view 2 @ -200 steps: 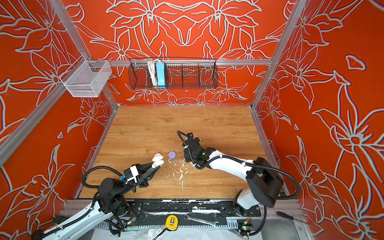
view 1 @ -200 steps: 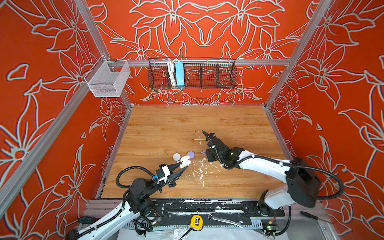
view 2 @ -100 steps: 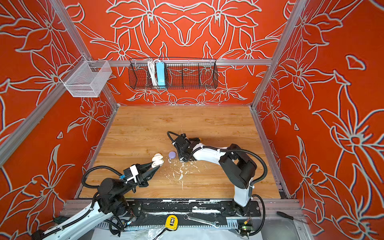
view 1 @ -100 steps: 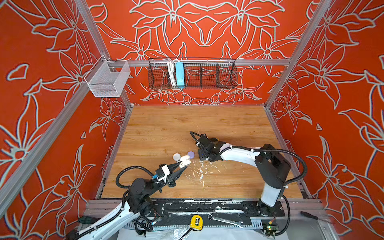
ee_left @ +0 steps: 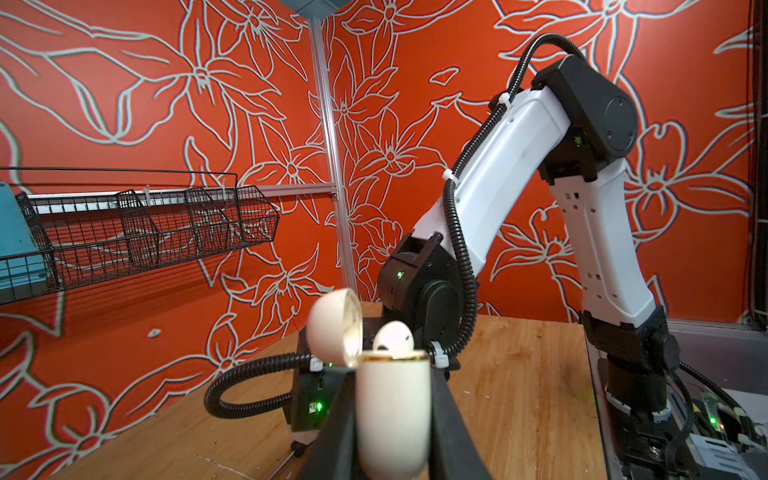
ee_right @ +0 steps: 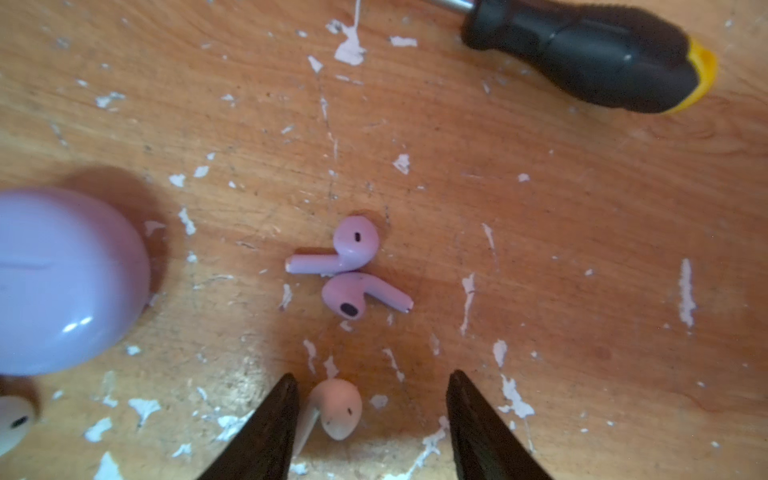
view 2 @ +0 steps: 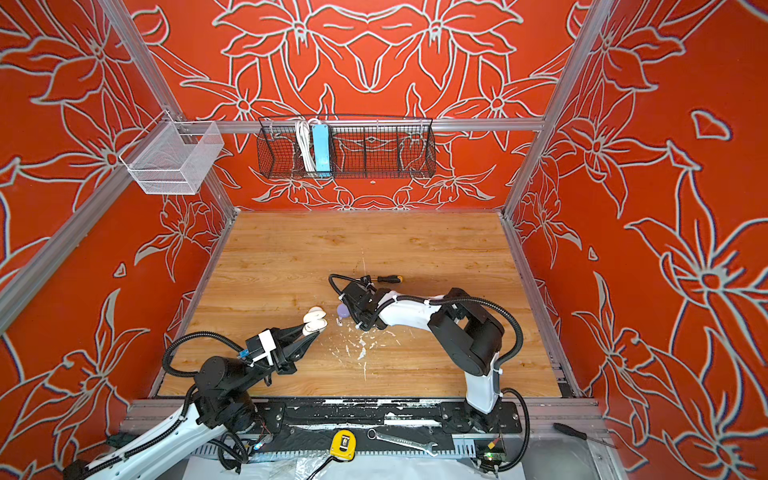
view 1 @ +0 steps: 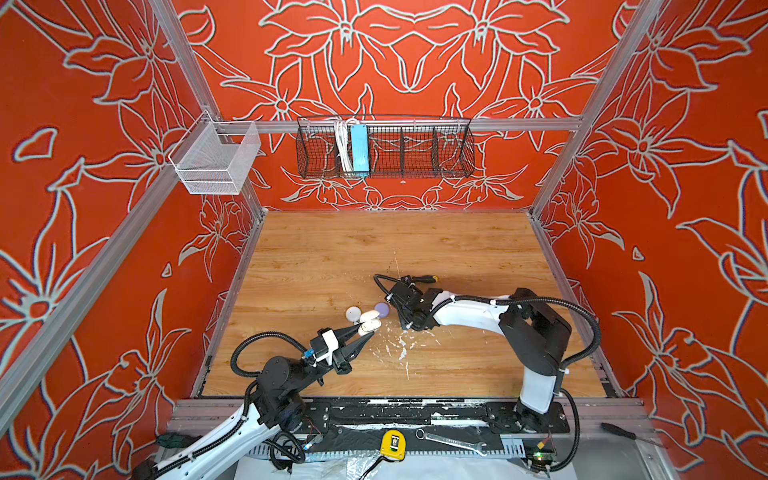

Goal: Insert the wireless bluetooth earbuds into the charging case
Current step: 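Lower the right gripper onto a pale white earbud and close on it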

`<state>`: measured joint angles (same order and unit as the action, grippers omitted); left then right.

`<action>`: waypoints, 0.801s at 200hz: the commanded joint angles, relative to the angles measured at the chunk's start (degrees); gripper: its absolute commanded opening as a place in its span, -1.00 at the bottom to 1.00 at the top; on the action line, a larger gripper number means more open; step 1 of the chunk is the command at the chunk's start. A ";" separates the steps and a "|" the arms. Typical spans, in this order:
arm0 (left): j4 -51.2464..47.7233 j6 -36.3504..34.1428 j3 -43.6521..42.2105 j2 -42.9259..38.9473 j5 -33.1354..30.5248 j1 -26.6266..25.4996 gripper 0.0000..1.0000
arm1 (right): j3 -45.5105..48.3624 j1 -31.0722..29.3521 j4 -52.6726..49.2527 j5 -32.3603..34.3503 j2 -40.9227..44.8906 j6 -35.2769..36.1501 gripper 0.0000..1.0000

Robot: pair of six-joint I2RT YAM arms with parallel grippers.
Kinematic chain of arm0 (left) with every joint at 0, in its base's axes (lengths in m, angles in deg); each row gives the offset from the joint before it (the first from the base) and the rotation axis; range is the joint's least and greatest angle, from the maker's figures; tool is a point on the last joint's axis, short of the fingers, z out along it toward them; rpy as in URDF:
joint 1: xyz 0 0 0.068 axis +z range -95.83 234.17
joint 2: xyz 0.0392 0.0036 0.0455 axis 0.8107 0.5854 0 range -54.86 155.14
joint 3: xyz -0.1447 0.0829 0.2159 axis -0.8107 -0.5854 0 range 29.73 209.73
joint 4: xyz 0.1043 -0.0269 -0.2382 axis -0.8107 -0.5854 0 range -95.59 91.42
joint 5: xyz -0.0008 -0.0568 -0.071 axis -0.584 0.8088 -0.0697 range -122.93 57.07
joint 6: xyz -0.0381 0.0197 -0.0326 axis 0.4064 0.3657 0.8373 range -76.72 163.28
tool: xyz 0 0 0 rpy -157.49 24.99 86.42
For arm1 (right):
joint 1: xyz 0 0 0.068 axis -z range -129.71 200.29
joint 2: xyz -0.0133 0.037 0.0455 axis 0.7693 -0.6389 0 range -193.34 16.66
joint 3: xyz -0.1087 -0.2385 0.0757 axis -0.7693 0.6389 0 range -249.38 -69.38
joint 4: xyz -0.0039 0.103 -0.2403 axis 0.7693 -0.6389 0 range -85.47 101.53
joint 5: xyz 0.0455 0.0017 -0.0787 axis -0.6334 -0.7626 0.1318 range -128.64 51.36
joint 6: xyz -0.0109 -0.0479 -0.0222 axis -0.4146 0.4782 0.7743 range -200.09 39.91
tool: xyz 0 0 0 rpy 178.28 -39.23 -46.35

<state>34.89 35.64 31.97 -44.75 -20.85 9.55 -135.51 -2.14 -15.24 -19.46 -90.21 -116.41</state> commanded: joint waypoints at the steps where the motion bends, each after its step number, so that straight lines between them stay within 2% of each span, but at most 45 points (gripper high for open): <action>1: 1.44 0.09 0.04 -1.05 0.32 -0.06 -1.00 | -0.98 -0.66 -3.28 3.44 -0.65 -2.09 0.18; 24: 1.32 0.08 0.04 -1.40 0.31 -0.11 -1.00 | 0.00 -0.85 -3.61 4.55 0.82 -2.27 0.16; 51: 1.30 0.26 0.04 -1.66 0.27 -0.06 -1.00 | 1.56 -0.91 -2.70 4.33 1.86 -2.70 0.02; 103: 0.96 0.41 0.04 -2.26 0.31 -0.11 -1.00 | 3.09 -0.68 2.20 -0.33 1.83 -3.09 0.02; 160: 0.74 0.47 0.04 -2.88 0.45 -0.07 -1.00 | 6.00 0.99 7.08 -4.94 3.34 -4.02 -0.13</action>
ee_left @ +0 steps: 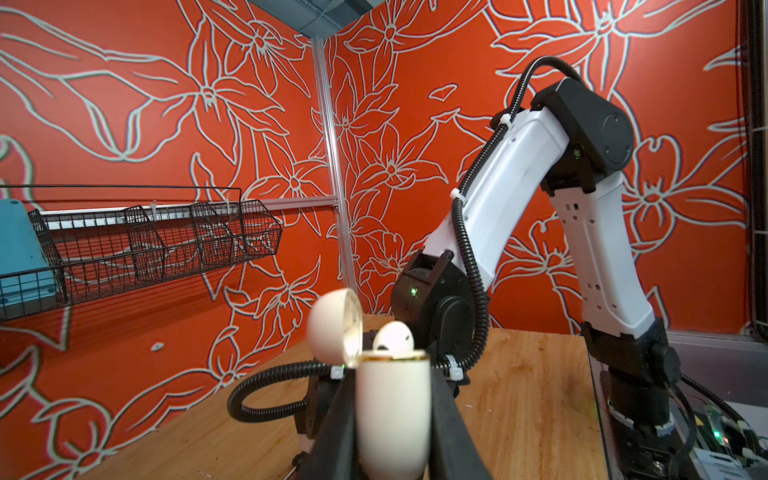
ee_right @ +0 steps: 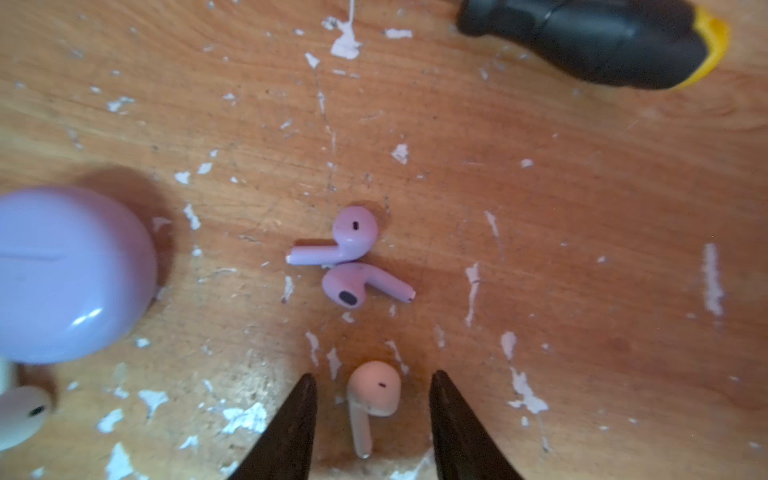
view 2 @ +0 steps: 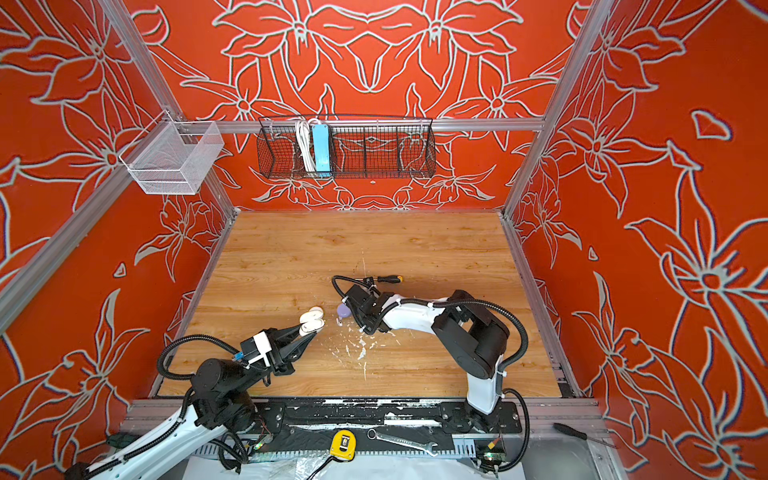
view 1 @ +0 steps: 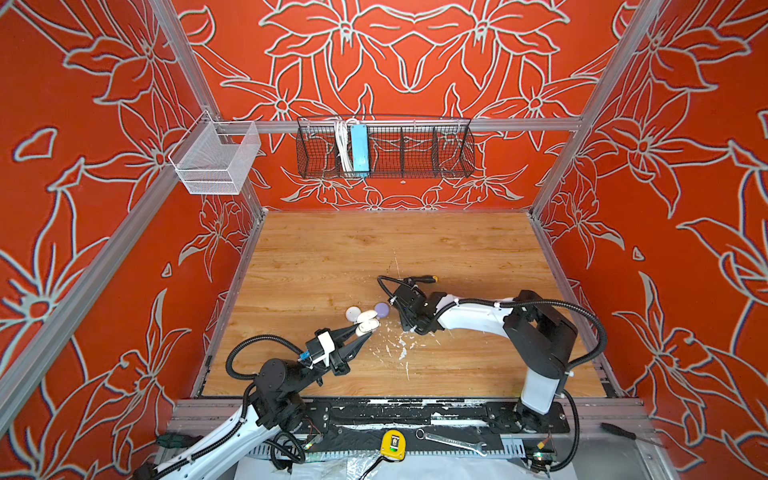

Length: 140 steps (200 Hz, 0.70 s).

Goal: Insert the wireless bluetooth earbuds into the charging case
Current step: 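Lower the right gripper onto a pale white earbud and close on it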

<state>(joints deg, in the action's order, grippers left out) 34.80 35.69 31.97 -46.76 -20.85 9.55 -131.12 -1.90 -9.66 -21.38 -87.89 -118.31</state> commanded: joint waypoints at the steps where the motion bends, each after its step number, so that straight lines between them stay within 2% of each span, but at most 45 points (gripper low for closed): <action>1: 0.82 0.41 0.04 -0.88 0.47 -0.09 -1.00 | 1.61 0.75 1.50 -3.02 1.03 -2.12 -0.13; 58: 0.74 0.56 0.04 -1.22 0.58 -0.11 -1.00 | 4.49 2.57 4.15 -5.19 2.17 -2.82 -0.23; 140: 0.69 0.52 0.09 -1.35 0.54 -0.03 -1.00 | 6.69 3.57 4.71 -4.84 4.04 -3.87 -0.42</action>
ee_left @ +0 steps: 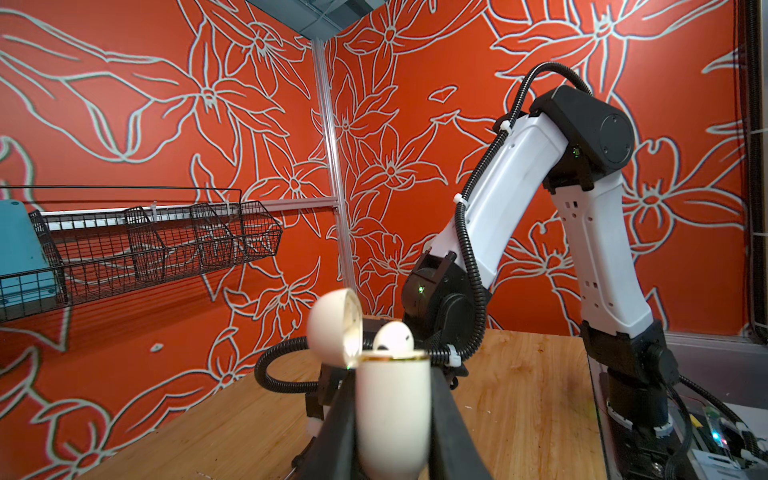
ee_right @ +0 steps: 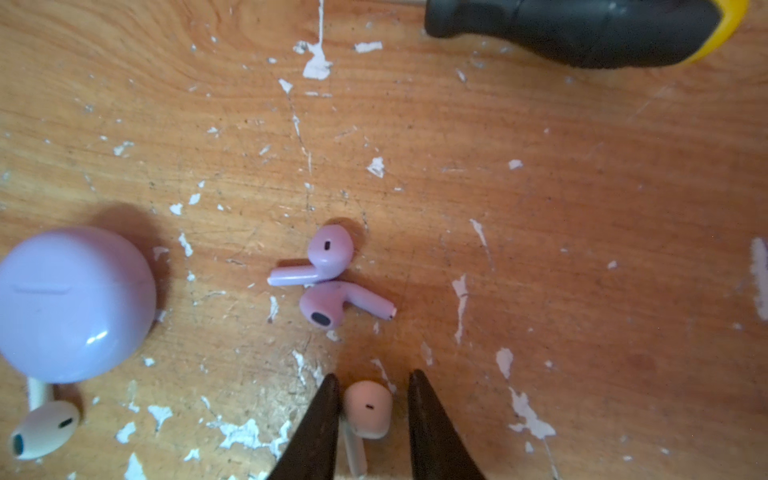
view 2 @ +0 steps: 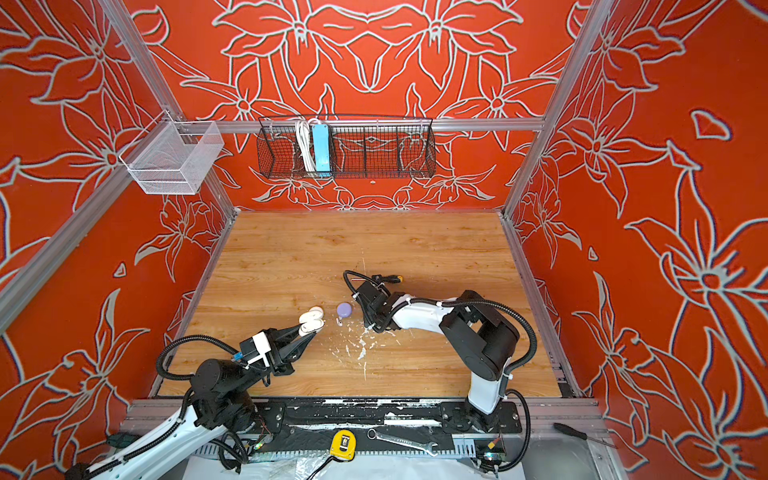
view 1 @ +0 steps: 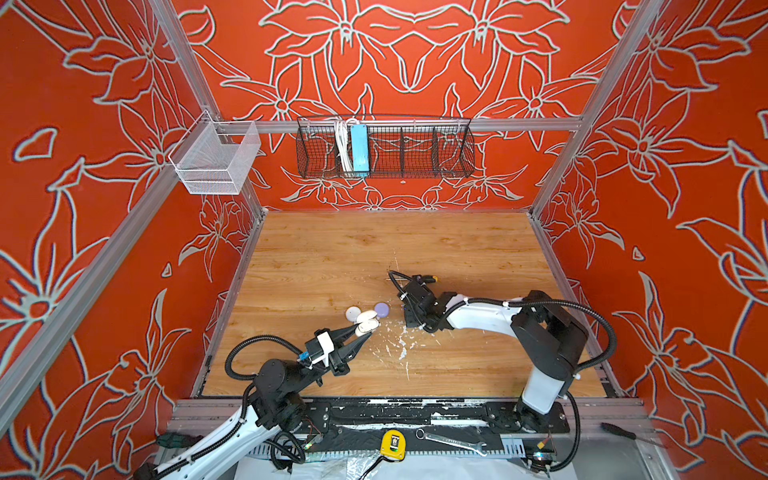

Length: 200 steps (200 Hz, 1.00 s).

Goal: Insert the wireless bluetooth earbuds into the charging case
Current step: 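Lower the right gripper onto a pale white earbud and close on it, then lift the earbud with the right gripper over the case in the left gripper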

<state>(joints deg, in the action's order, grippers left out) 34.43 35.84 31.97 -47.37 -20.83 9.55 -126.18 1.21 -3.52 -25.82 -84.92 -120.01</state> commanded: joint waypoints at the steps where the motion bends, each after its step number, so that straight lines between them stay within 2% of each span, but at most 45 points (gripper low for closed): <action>1: 1.07 0.35 0.07 -0.73 0.54 -0.07 -1.00 | 1.76 0.47 -1.41 -0.46 1.10 -2.13 -0.43; 45: 1.08 0.39 0.04 -0.63 0.41 -0.07 -1.00 | 1.34 0.46 -1.29 -2.18 0.43 -1.62 -0.46; 137: 1.10 0.50 0.04 -0.72 0.45 -0.09 -1.00 | 1.20 0.47 -1.36 -0.43 0.59 -1.83 -0.49; 164: 1.10 0.50 0.04 -0.81 0.49 -0.12 -1.00 | 1.55 0.48 -1.37 -0.17 1.18 -2.00 -0.66; 200: 1.38 0.42 0.04 -0.47 1.28 -0.12 -1.00 | 2.92 0.37 -0.41 0.28 3.88 -2.44 -0.71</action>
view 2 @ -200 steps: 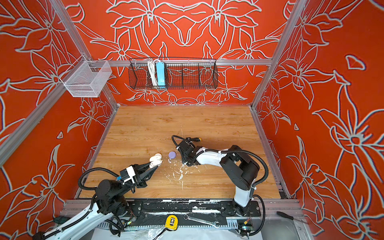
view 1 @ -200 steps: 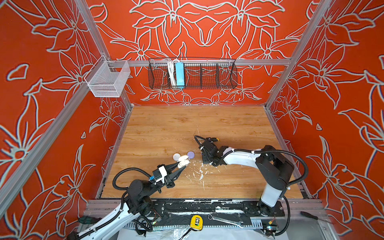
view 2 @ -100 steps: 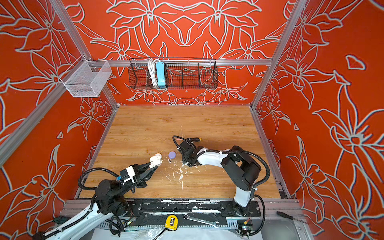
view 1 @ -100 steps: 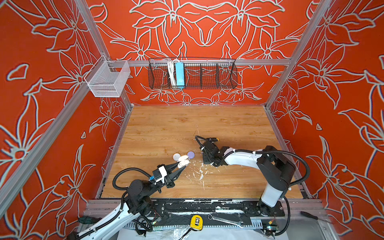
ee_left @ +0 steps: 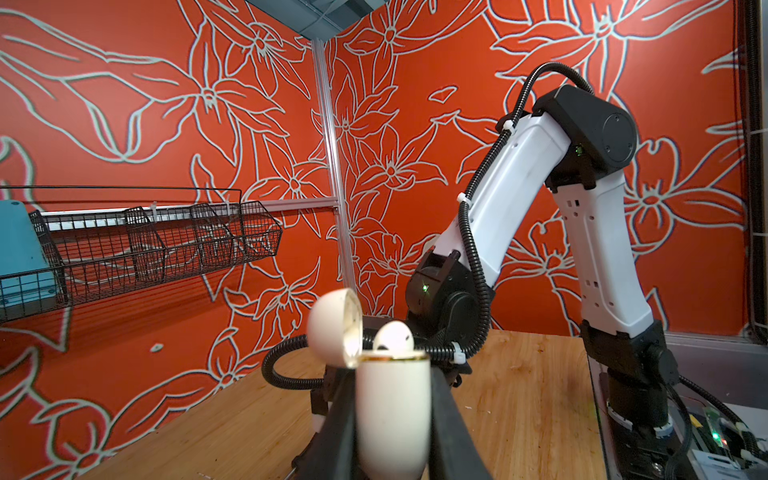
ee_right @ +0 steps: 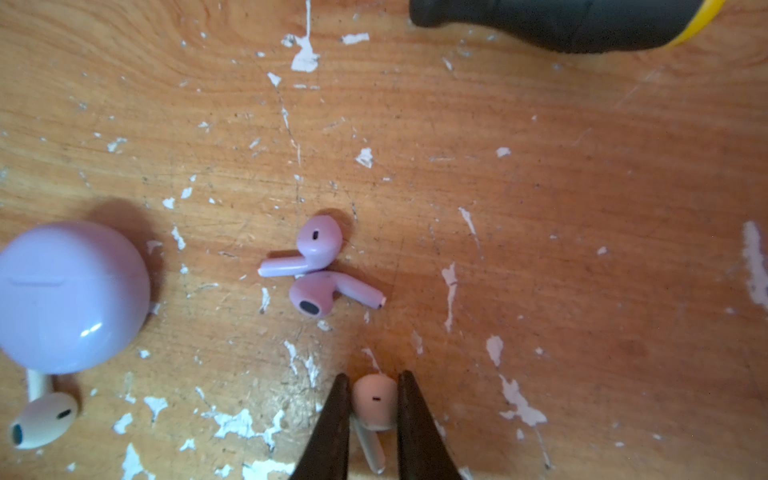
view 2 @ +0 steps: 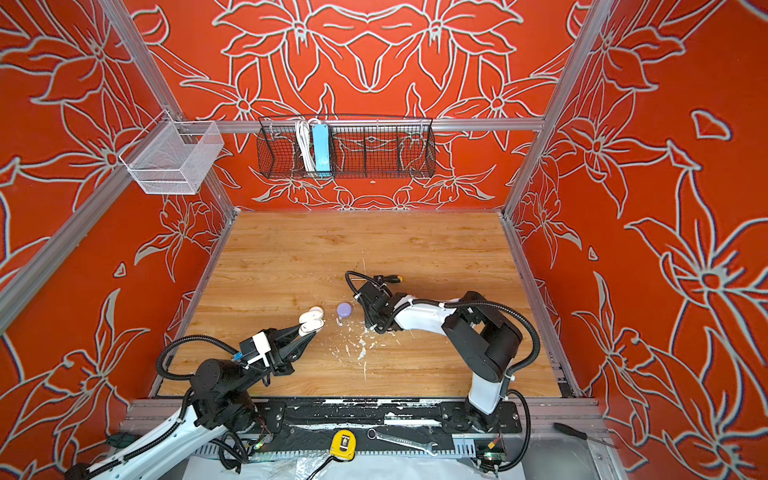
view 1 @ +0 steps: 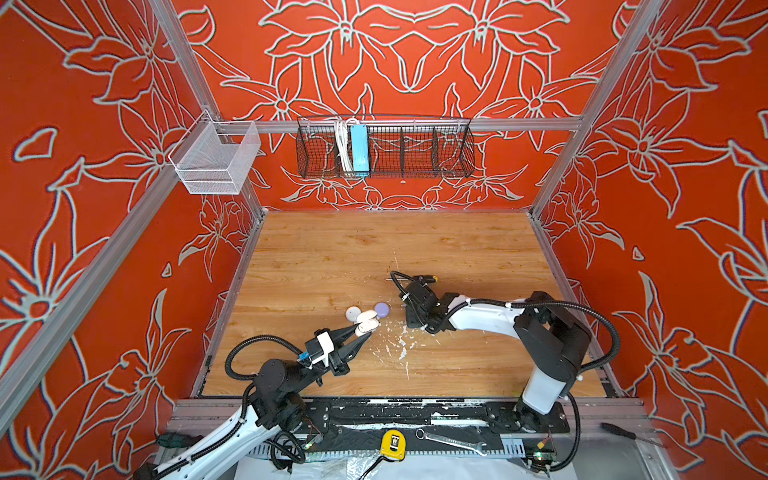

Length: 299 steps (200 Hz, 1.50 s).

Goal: Insert the wireless bluetooth earbuds into the charging case
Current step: 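Lift the earbud with the right gripper over the case in the left gripper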

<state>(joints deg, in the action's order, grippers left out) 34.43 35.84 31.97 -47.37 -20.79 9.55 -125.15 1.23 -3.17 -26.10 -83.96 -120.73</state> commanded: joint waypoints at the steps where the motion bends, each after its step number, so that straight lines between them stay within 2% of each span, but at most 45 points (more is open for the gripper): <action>1: 1.45 0.41 0.04 -0.46 1.27 -0.12 -1.00 | 1.93 0.36 -0.72 0.56 3.08 -1.72 -0.71; 29: 1.91 0.32 0.04 0.20 1.84 -0.12 -1.00 | 3.24 -0.39 0.15 2.60 8.82 -1.84 -0.77; 71: 2.78 0.02 -0.34 0.34 3.07 -0.07 -1.00 | 5.58 -5.86 2.30 11.81 22.46 -1.37 -0.78; 96: 5.60 -0.38 -1.76 0.35 4.94 -0.11 -1.00 | 6.98 -13.75 6.34 20.77 30.97 0.71 -0.78; 126: 6.55 -1.07 -2.50 -0.10 5.01 -0.08 -1.00 | 6.93 -24.54 13.95 29.40 35.97 6.09 -0.78; 173: 6.11 -1.22 -2.77 -0.96 3.74 -0.13 -1.00 | 10.97 -36.94 36.04 35.32 38.26 16.45 -0.80; 203: 4.90 -1.14 -2.77 -2.28 2.18 -0.13 -1.00 | 13.50 -41.74 50.80 34.81 36.92 23.17 -0.81; 230: 4.52 -1.03 -3.20 -3.55 0.70 -0.12 -1.00 | 15.13 -44.22 62.17 31.72 35.86 28.23 -0.81; 272: 4.07 -0.65 -3.91 -6.12 -0.78 -0.12 -1.00 | 14.90 -44.72 73.83 24.08 31.27 28.43 -0.81; 299: 3.98 -0.45 -4.24 -7.16 -0.78 -0.12 -1.00 | 13.79 -44.81 80.86 22.78 26.43 29.32 -0.82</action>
<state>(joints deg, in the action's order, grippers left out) 37.42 35.40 30.29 -53.14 -20.76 9.55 -110.46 -43.23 67.32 -0.33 -54.23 -93.74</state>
